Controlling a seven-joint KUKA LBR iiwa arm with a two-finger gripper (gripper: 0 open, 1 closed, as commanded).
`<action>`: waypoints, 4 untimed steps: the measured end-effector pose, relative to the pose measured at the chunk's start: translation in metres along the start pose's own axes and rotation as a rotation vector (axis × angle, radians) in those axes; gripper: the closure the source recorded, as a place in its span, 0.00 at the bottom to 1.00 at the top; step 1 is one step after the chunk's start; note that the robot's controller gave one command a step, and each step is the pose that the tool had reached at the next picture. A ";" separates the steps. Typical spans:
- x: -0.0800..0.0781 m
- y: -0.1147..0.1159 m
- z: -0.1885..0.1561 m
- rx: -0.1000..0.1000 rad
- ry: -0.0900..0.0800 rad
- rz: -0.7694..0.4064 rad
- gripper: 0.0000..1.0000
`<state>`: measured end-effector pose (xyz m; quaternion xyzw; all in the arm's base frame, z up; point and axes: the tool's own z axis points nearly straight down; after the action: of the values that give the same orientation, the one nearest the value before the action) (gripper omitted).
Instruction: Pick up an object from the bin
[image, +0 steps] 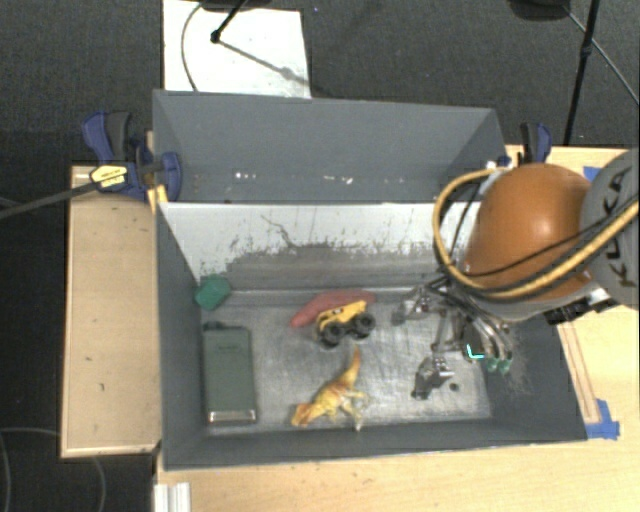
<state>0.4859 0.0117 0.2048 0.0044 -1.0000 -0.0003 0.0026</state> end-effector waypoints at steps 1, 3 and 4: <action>-0.002 0.000 -0.003 0.000 -0.008 0.001 0.00; 0.006 0.079 0.048 0.000 -0.009 -0.127 0.00; -0.003 0.071 0.057 0.001 -0.010 -0.318 0.00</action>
Offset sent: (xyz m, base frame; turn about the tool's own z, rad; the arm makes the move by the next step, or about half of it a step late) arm -0.0001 0.0879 -0.1348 -0.4258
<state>0.4877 0.0825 0.1480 0.1628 -0.9867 -0.0004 -0.0023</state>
